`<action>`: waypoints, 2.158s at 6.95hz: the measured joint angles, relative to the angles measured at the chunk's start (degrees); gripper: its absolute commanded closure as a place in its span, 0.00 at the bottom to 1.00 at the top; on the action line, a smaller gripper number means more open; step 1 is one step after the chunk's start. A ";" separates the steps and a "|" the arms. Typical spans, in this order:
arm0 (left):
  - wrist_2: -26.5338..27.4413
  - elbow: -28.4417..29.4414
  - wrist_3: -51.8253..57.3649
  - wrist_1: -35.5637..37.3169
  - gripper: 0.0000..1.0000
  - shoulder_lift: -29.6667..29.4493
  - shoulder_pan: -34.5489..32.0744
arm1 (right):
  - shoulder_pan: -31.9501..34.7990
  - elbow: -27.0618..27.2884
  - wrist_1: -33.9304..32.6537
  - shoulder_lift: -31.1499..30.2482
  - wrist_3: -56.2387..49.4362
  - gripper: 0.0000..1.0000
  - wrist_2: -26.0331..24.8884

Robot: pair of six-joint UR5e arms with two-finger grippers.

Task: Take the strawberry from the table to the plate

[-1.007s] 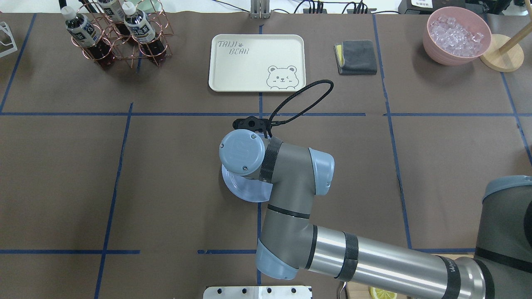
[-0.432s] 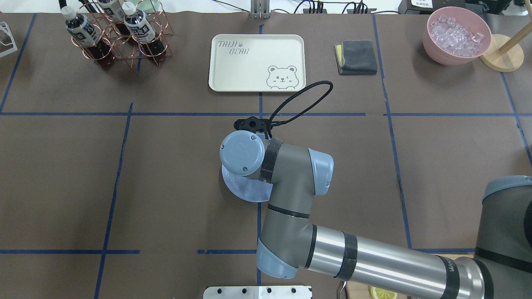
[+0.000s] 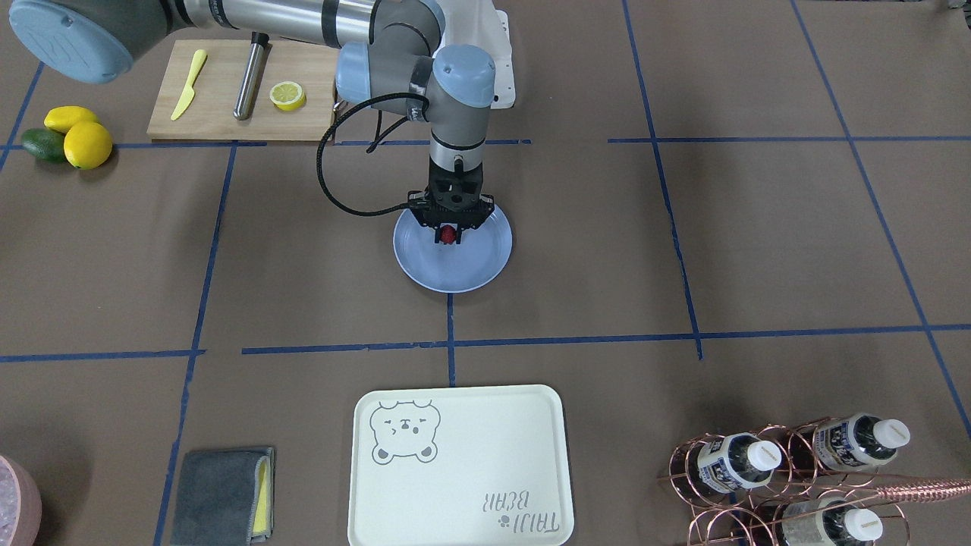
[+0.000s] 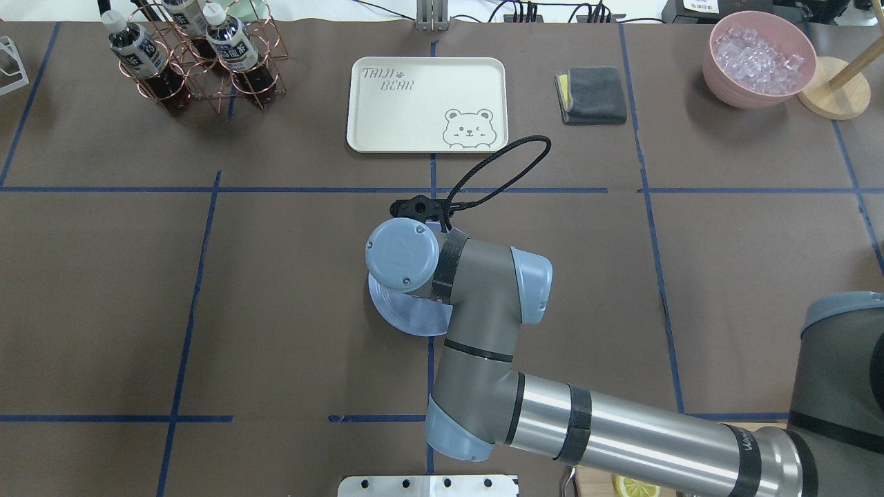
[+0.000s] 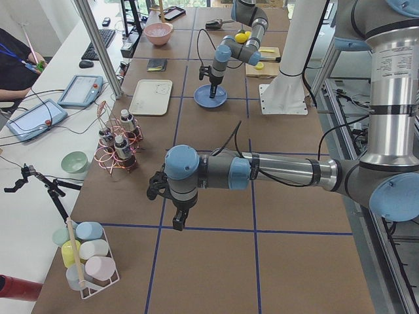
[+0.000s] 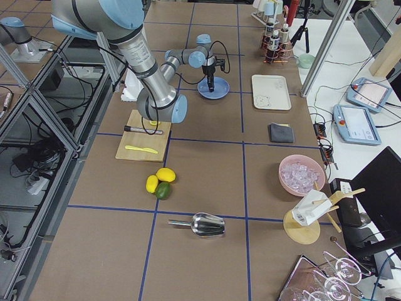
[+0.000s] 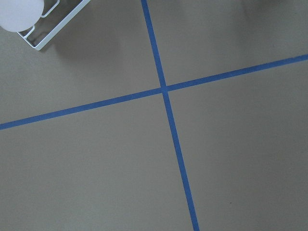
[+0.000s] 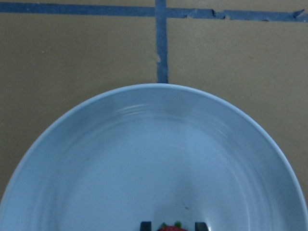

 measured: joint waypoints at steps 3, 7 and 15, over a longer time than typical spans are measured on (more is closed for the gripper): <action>0.00 0.00 0.00 0.00 0.00 0.00 0.03 | 0.72 2.72 -0.11 0.10 -0.17 0.00 0.65; 0.52 0.59 0.10 0.17 0.00 -0.15 0.04 | 19.48 14.85 -0.61 -9.53 -16.75 0.00 17.83; 0.70 2.08 0.18 0.51 0.00 1.63 -0.04 | 63.91 16.47 0.45 -52.86 -82.74 0.00 32.64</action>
